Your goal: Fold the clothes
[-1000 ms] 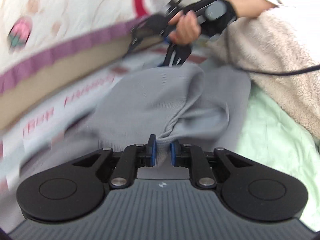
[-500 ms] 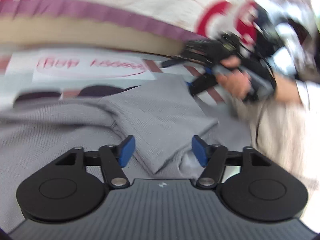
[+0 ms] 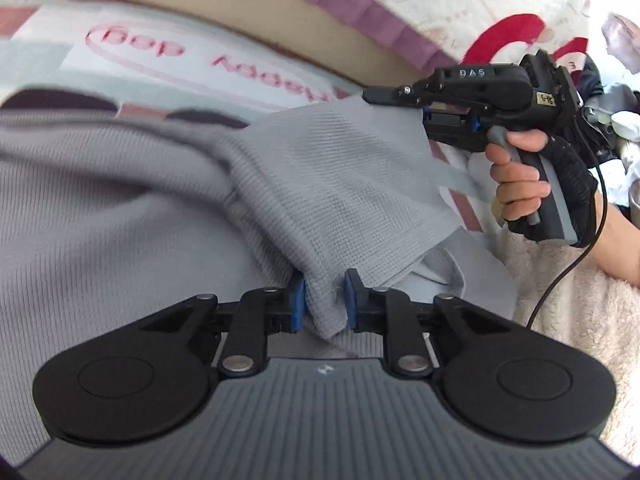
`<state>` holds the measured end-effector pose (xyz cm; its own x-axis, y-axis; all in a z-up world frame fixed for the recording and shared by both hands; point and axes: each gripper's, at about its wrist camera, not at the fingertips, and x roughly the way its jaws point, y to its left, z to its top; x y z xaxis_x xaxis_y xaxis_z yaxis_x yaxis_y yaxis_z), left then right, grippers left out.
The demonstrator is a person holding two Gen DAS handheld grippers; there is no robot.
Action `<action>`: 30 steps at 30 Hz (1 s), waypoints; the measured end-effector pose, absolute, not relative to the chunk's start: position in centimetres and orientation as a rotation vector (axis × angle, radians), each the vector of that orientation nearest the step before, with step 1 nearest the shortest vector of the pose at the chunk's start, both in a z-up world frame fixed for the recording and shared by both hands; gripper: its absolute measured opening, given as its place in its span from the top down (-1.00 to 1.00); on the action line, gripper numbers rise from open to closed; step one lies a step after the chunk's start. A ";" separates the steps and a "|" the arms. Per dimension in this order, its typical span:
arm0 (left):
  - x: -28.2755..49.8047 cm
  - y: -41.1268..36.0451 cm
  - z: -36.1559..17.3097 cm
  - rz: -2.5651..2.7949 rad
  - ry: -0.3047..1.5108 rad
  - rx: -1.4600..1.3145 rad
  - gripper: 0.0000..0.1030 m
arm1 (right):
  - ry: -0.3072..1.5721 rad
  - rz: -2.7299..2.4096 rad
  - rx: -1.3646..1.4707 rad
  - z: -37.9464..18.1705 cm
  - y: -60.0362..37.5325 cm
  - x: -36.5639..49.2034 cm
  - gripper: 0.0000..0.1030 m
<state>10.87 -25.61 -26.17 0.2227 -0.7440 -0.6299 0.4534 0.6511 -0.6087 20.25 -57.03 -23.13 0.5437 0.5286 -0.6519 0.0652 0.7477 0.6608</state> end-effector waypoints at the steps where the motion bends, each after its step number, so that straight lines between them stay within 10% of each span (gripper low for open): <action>1: 10.9 -25.4 -26.2 -0.842 1.063 -0.343 0.64 | 1.006 0.268 0.666 -23.6 -56.8 20.4 0.73; 10: 11.4 -24.3 -26.1 -0.832 1.119 -0.480 0.02 | 1.100 0.106 0.780 -21.5 -59.5 14.5 -0.13; 14: 10.4 -24.6 -24.5 -0.818 1.034 -0.370 0.00 | 1.022 0.073 0.662 -18.9 -58.3 9.7 -0.11; 16: 10.2 -25.0 -23.8 -0.822 0.987 -0.298 0.31 | 0.940 0.083 0.487 -16.6 -56.2 8.3 0.62; 18: 10.2 -25.5 -23.4 -0.834 0.971 -0.238 0.46 | 0.924 0.113 0.343 -15.4 -53.9 7.4 0.94; 22: 9.2 -25.7 -22.4 -0.854 0.982 -0.153 0.60 | 0.968 0.100 0.303 -16.6 -51.4 5.8 0.82; 30: 5.3 -28.0 -21.6 -0.932 0.933 0.008 -0.04 | 0.984 -0.031 0.244 -22.0 -49.5 2.7 0.31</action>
<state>5.33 -27.97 -21.58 0.2493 -0.6809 -0.6887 0.6877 0.6252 -0.3691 2.75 -49.51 -21.99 0.5552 0.0839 -0.8275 0.1363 0.9723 0.1900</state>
